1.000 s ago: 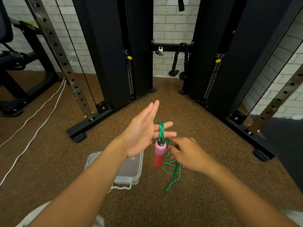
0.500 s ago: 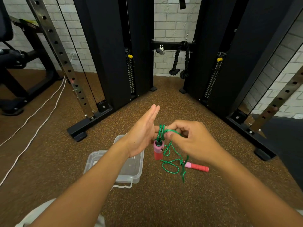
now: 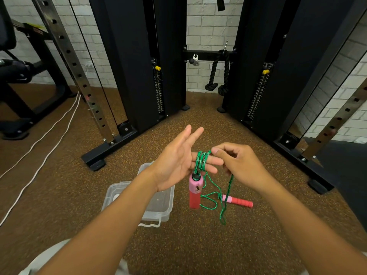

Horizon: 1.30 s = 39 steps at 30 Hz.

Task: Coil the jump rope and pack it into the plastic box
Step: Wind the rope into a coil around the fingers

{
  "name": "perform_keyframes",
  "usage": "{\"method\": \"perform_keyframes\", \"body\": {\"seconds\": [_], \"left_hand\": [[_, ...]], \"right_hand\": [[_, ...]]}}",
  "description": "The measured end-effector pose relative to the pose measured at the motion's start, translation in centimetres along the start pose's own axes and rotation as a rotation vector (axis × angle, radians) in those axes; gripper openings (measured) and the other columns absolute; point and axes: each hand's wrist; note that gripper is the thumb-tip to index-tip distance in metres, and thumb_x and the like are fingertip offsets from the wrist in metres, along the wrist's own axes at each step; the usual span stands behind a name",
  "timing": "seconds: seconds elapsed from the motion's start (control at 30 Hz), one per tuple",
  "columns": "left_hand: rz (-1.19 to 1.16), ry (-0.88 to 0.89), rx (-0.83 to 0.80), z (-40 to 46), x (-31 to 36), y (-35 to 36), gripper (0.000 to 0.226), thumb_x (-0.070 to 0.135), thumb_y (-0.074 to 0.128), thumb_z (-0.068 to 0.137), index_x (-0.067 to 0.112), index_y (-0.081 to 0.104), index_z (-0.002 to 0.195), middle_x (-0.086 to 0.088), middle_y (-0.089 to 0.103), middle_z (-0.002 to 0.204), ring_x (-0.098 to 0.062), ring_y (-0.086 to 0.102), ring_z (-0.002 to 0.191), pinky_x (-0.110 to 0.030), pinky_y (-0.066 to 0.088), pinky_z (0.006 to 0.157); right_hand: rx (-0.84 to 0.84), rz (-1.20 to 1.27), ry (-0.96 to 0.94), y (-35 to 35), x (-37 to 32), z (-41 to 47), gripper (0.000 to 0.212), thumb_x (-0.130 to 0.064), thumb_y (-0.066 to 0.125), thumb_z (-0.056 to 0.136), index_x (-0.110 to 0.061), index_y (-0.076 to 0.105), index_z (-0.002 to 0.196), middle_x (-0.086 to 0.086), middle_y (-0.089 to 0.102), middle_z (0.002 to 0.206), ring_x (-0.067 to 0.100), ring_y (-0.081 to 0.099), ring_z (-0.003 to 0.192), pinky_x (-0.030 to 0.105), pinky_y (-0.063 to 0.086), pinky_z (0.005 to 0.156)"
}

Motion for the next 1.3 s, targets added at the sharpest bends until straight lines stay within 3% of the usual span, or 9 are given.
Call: {"method": "perform_keyframes", "body": {"seconds": [0.23, 0.47, 0.6, 0.8, 0.87, 0.97, 1.07, 1.13, 1.3], "left_hand": [[-0.138, 0.059, 0.037, 0.3, -0.1, -0.8, 0.070, 0.074, 0.021, 0.096, 0.049, 0.005, 0.160, -0.022, 0.061, 0.142, -0.034, 0.060, 0.132, -0.060, 0.018, 0.123], [-0.125, 0.099, 0.086, 0.7, -0.6, -1.4, 0.065, 0.073, 0.020, 0.098, 0.054, 0.003, 0.158, -0.018, 0.051, 0.154, -0.025, 0.055, 0.138, -0.047, 0.046, 0.102], [-0.090, 0.119, 0.164, 0.8, -0.7, -1.5, 0.063, 0.072, 0.019, 0.098, 0.057, 0.005, 0.157, -0.016, 0.049, 0.155, -0.022, 0.056, 0.137, -0.051, 0.034, 0.117], [0.293, 0.098, 0.177, 1.2, -2.0, -0.9, 0.061, 0.078, 0.015, 0.096, 0.064, 0.005, 0.154, -0.017, 0.049, 0.155, -0.021, 0.063, 0.127, -0.040, 0.043, 0.107], [0.319, 0.092, 0.143, 1.3, -2.6, -0.6, 0.065, 0.082, 0.018, 0.092, 0.063, 0.009, 0.154, -0.019, 0.026, 0.166, -0.023, 0.054, 0.135, -0.053, 0.032, 0.120], [0.276, 0.090, 0.106, 1.3, -2.8, 0.5, 0.070, 0.078, 0.015, 0.094, 0.053, 0.007, 0.159, 0.006, 0.017, 0.171, -0.015, 0.029, 0.153, -0.045, 0.025, 0.124], [0.284, 0.082, 0.099, 1.2, -2.8, 1.0, 0.074, 0.077, 0.013, 0.091, 0.051, 0.007, 0.159, -0.001, 0.073, 0.123, -0.019, 0.070, 0.113, -0.039, 0.047, 0.105], [0.278, 0.078, 0.090, 1.1, -2.8, 1.2, 0.076, 0.076, 0.011, 0.090, 0.049, 0.002, 0.160, -0.008, 0.078, 0.096, -0.021, 0.073, 0.089, -0.044, 0.049, 0.100], [0.116, 0.114, 0.112, 1.1, -2.2, 1.3, 0.080, 0.077, 0.016, 0.093, 0.040, -0.001, 0.162, -0.024, 0.073, 0.099, -0.021, 0.067, 0.076, -0.032, 0.051, 0.084]], "right_hand": [[-0.134, -0.072, 0.096, 2.2, 0.7, -0.6, 0.023, -0.021, 0.058, 0.103, -0.017, 0.075, 0.088, -0.003, 0.072, 0.075, 0.014, 0.066, 0.060, 0.047, 0.060, 0.068], [-0.228, -0.355, -0.005, 2.7, 0.1, -1.0, 0.027, -0.031, 0.060, 0.102, -0.018, 0.069, 0.080, 0.002, 0.071, 0.068, 0.019, 0.065, 0.058, 0.041, 0.057, 0.065], [-0.279, -0.460, -0.125, 2.9, -0.8, -1.3, 0.036, -0.032, 0.059, 0.101, -0.014, 0.057, 0.070, 0.002, 0.050, 0.054, 0.010, 0.037, 0.049, 0.033, 0.034, 0.051], [-0.218, -0.406, -0.220, 2.6, -2.7, -1.5, 0.025, -0.027, 0.063, 0.098, -0.019, 0.067, 0.075, -0.007, 0.051, 0.052, 0.009, 0.042, 0.047, 0.018, 0.034, 0.050], [-0.167, -0.381, -0.222, 2.2, -3.0, -1.3, 0.022, -0.028, 0.063, 0.098, -0.024, 0.070, 0.078, -0.011, 0.060, 0.055, 0.007, 0.048, 0.049, 0.016, 0.033, 0.052], [-0.092, -0.336, -0.215, 1.6, -2.8, -0.7, 0.020, -0.032, 0.061, 0.100, -0.027, 0.071, 0.084, -0.003, 0.069, 0.063, 0.012, 0.055, 0.052, 0.029, 0.044, 0.054], [0.002, -0.299, -0.176, 0.9, -2.1, -0.1, 0.020, -0.032, 0.060, 0.101, -0.027, 0.070, 0.084, 0.000, 0.069, 0.063, 0.015, 0.058, 0.051, 0.031, 0.049, 0.055], [0.068, -0.284, -0.141, 0.5, -1.2, 0.4, 0.021, -0.032, 0.061, 0.100, -0.025, 0.073, 0.084, 0.001, 0.069, 0.067, 0.014, 0.056, 0.055, 0.029, 0.047, 0.058], [0.080, -0.231, -0.029, 0.6, 1.0, 0.9, 0.026, -0.035, 0.061, 0.100, -0.023, 0.077, 0.083, 0.002, 0.071, 0.072, 0.004, 0.052, 0.061, 0.032, 0.043, 0.063]]}}
Point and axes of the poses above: each hand's wrist, its own z-axis towards the middle knuckle, its own y-axis out of the palm, x = y × z
